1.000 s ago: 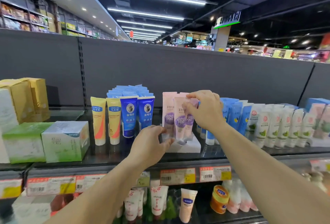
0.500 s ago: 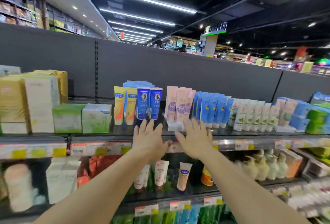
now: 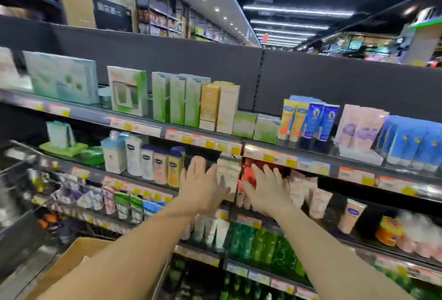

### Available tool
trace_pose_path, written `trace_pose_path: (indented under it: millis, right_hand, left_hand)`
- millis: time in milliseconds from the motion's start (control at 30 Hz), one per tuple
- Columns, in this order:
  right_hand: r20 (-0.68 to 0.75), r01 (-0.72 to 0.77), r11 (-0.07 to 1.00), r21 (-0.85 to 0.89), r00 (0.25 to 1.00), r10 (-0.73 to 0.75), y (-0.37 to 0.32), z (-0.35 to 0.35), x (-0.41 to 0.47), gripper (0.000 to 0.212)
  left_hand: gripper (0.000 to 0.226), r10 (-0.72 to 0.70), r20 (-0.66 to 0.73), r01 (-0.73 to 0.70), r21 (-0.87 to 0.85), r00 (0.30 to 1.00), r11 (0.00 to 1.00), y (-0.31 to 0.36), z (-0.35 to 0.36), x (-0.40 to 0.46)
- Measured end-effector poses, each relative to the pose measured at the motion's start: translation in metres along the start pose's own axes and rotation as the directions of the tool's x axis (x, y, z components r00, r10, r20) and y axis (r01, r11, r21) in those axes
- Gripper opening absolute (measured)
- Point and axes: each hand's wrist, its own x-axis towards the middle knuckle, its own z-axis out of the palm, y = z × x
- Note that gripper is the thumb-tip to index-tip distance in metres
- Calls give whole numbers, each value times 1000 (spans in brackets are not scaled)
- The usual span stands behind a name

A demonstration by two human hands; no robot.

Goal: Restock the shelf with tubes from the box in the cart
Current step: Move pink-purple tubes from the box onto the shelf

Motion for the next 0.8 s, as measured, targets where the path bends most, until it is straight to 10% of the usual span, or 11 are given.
trace_pose_path:
  millis: [500, 800]
  right_hand:
    - [220, 287, 956, 59, 931, -293, -375, 191, 29, 66]
    - [232, 173, 977, 121, 952, -198, -427, 262, 49, 68]
  left_hand:
    - [81, -244, -42, 246, 257, 969, 935, -396, -93, -38]
    - [82, -277, 142, 243, 218, 950, 945, -488, -58, -29]
